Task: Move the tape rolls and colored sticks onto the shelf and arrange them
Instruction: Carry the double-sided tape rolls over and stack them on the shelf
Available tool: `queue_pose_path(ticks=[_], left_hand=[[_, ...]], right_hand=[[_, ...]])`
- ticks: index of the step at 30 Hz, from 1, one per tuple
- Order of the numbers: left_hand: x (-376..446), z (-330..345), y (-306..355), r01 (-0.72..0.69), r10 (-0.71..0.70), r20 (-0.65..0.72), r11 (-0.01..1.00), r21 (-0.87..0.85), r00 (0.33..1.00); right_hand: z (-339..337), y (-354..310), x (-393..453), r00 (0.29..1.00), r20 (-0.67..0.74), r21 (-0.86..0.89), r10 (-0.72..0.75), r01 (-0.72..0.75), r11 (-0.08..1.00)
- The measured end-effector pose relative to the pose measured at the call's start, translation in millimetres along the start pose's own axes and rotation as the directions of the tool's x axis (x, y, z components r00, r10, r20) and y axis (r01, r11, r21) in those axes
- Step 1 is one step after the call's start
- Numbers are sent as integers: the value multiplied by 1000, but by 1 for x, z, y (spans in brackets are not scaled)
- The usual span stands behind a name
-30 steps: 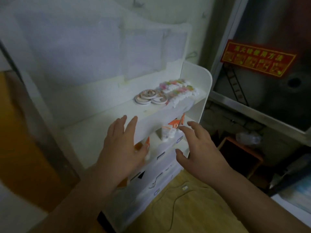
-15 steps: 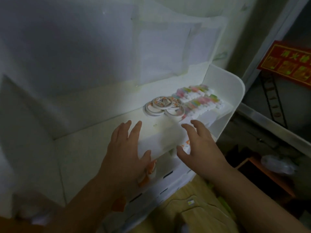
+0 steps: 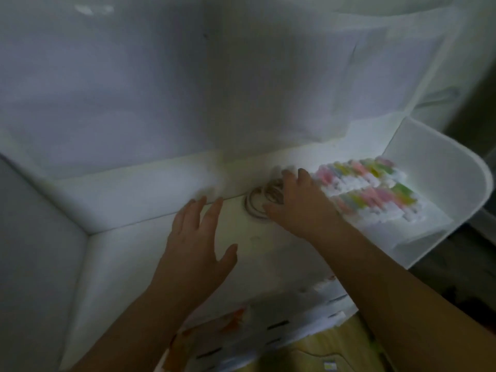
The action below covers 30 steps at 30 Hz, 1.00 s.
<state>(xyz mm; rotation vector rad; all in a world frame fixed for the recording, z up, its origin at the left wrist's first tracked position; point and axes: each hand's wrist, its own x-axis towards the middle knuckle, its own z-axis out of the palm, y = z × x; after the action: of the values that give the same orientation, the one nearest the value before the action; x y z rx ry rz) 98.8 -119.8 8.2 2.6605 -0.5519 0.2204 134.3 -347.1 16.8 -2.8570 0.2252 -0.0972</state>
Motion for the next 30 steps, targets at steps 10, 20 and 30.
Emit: queue_pose_path(ticks=[10,20,30], left_hand=[[14,8,20,109,-108,-29,992,63,994],[37,23,32,96,-96,-9,991,91,995],[92,73,83,-129,124,163,991,22,979]], right_hand=[[8,11,53,985,156,-47,-76,84,995],[-23,48,42,974,47,108,-223,217,970],[-44,111,-20,980,-69,137,-189,197,971]])
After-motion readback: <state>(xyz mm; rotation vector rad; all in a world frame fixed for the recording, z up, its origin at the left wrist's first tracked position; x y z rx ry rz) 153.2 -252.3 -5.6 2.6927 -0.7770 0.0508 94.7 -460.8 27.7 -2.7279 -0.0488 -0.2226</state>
